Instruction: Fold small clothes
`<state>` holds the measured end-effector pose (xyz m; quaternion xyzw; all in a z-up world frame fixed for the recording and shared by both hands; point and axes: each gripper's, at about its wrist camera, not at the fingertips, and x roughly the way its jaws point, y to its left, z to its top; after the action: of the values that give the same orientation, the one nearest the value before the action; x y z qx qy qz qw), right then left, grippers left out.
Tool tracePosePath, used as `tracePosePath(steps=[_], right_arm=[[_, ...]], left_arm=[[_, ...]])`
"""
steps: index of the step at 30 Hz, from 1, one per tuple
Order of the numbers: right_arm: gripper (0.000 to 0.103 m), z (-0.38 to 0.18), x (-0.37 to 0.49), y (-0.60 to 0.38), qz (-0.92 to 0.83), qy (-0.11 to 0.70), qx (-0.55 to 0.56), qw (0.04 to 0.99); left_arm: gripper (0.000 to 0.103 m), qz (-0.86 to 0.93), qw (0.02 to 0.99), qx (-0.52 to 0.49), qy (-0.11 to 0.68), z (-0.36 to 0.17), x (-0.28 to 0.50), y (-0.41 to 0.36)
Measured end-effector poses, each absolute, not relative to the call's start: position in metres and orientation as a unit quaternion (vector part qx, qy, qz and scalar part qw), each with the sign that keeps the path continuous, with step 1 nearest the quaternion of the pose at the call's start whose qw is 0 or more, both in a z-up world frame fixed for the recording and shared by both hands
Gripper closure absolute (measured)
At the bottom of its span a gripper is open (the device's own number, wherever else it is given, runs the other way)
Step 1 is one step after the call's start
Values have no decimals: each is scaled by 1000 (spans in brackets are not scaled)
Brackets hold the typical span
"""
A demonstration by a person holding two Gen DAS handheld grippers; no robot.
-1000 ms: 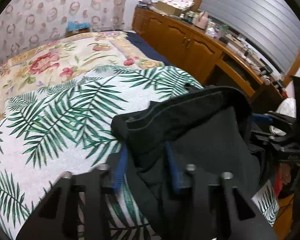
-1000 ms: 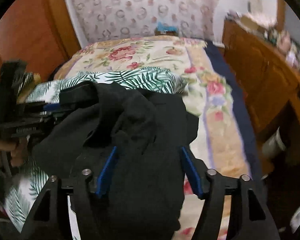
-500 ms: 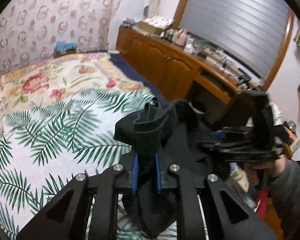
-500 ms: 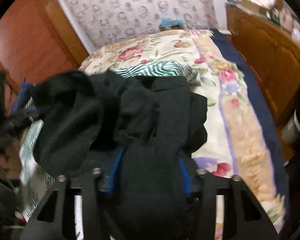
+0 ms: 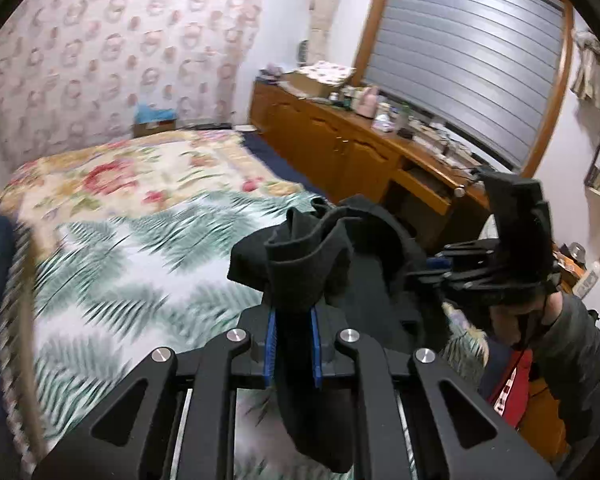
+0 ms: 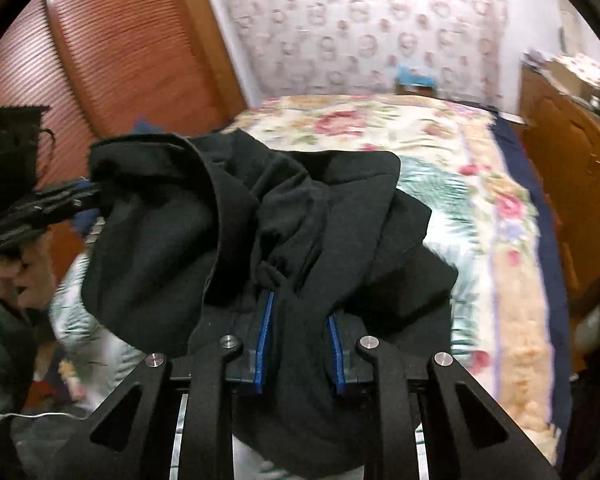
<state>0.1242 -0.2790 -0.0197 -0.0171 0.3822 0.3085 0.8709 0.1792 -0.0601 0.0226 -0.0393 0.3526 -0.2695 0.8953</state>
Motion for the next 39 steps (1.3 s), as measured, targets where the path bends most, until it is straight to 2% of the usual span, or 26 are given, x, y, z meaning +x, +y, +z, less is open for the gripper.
tracePosePath(steps=[4, 8, 11, 15, 16, 19, 22, 26, 28, 35, 37, 38, 39], right_arm=[[76, -26, 119, -237, 325, 374, -51, 867], [65, -38, 129, -214, 282, 362, -97, 883], [64, -36, 117, -213, 255, 329, -122, 901], [64, -49, 83, -201, 297, 324, -139, 887], [64, -56, 74, -196, 307, 327, -145, 882], [64, -74, 58, -186, 337, 339, -143, 867], [64, -89, 48, -178, 358, 349, -152, 853], [64, -106, 42, -171, 354, 363, -173, 844], [64, -114, 45, -171, 342, 368, -179, 846], [65, -127, 43, -158, 328, 360, -212, 847], [69, -125, 42, -159, 333, 360, -212, 845], [88, -127, 42, -157, 335, 358, -218, 844], [96, -126, 41, -156, 326, 355, -233, 845]], left_arm=[[89, -215, 898, -37, 383, -4, 174, -15], [88, -167, 888, -15, 428, -51, 184, 0], [88, -151, 888, -3, 434, -70, 188, 2], [86, -150, 893, 12, 423, -73, 185, -2], [81, -148, 893, 20, 424, -76, 184, -4], [57, -146, 887, 27, 437, -85, 185, -2], [52, -148, 879, 23, 453, -97, 187, 2], [27, -134, 880, -1, 455, -102, 189, 15], [23, -137, 882, -20, 451, -105, 189, 21], [19, -140, 888, -7, 438, -105, 187, 15], [19, -140, 888, -7, 439, -105, 187, 15], [18, -140, 888, -7, 439, -106, 188, 15], [18, -140, 888, -8, 439, -105, 188, 16]])
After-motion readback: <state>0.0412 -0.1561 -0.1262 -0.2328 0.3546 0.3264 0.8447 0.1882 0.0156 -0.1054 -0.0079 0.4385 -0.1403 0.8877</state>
